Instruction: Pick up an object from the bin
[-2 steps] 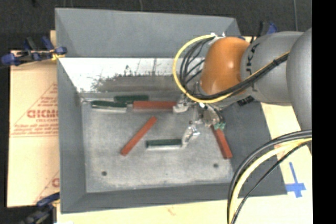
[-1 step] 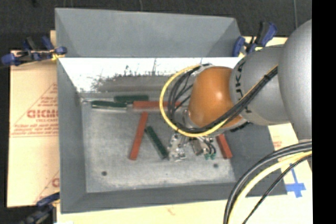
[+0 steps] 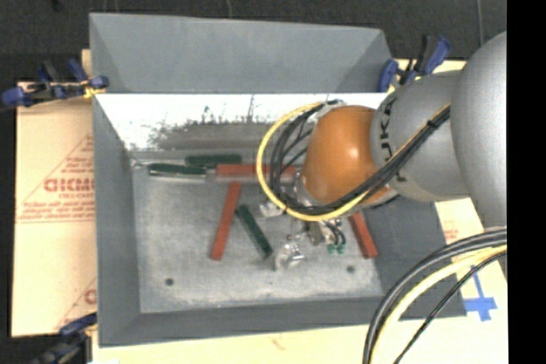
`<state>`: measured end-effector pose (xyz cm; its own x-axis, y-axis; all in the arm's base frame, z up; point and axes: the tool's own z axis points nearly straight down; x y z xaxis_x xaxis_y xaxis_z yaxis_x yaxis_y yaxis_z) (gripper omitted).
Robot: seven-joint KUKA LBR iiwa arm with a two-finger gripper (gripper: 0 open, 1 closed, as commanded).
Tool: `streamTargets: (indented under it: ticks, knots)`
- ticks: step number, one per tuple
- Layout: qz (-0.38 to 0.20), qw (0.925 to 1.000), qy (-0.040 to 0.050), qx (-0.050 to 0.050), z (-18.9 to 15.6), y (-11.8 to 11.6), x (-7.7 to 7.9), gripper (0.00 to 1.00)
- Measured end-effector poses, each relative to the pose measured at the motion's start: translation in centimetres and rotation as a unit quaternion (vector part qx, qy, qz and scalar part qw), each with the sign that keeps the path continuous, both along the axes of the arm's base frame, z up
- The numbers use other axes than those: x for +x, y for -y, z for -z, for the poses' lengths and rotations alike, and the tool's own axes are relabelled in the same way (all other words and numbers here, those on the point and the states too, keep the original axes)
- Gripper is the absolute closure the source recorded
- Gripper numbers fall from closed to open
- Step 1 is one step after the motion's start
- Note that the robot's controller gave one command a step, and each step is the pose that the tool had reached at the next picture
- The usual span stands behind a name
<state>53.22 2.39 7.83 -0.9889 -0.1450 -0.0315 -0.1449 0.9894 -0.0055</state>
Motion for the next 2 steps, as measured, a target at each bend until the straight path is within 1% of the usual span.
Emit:
streamTargets:
  ticks: [1, 2]
  knots:
    - [-0.001, 1.0, -0.0008, 0.0, 0.0, 0.0, -0.1, 0.0]
    - [0.103, 0.9946, -0.0139, 0.003, -0.5, -8.0, 2.3, 1.0]
